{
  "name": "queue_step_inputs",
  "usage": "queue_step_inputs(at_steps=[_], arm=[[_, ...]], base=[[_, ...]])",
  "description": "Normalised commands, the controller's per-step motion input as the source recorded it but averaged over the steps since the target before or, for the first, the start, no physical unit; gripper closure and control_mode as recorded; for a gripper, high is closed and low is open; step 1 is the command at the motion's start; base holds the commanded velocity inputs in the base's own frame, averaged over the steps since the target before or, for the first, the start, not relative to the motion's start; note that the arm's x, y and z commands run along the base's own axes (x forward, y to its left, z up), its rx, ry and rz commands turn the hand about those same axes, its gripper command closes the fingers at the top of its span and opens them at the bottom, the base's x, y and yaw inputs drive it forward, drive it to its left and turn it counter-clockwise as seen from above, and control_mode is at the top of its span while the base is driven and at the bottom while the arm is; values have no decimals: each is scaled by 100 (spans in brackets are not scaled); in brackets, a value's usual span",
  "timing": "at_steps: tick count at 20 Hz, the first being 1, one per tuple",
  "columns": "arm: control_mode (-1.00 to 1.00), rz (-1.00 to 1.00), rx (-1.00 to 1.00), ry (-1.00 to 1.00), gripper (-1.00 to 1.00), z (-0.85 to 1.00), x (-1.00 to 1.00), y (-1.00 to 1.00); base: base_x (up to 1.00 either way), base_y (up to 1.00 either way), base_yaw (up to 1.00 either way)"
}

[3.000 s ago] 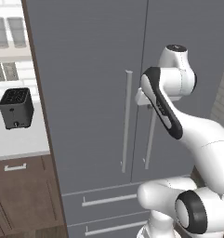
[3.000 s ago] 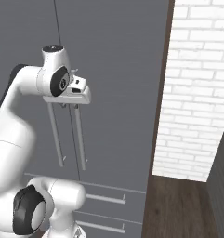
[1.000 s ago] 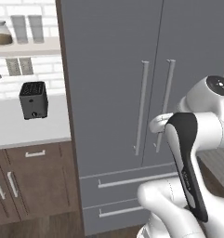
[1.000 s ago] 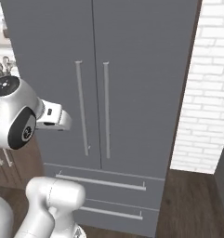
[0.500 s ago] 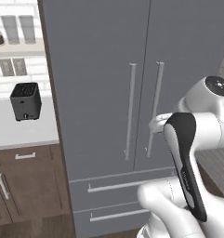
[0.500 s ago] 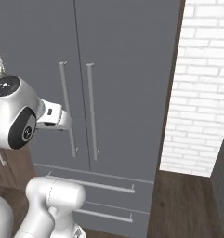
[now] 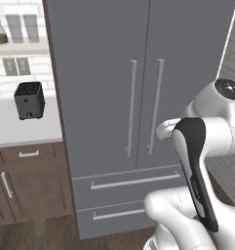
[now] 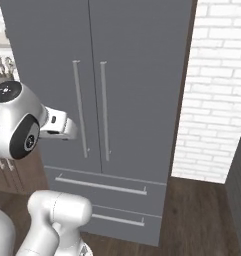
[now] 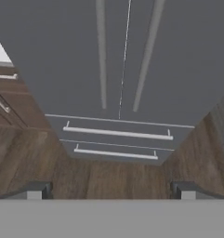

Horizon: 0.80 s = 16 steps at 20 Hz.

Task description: Take the strawberry from the fridge and place it on top of the pancake, located on the dining counter.

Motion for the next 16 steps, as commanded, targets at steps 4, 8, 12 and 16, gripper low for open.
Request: queue_step_inputs(at_steps=[4,8,12,16], arm=[[100,0,0,0,-100,0,0,0],[-100,0,0,2,-100,0,84,0],[-100,0,0,5,-100,-2,100,-29],[-100,-2,0,2,-100,-12,96,-27]], base=[[8,0,0],[0,0,0],[0,0,0],[0,0,0]])
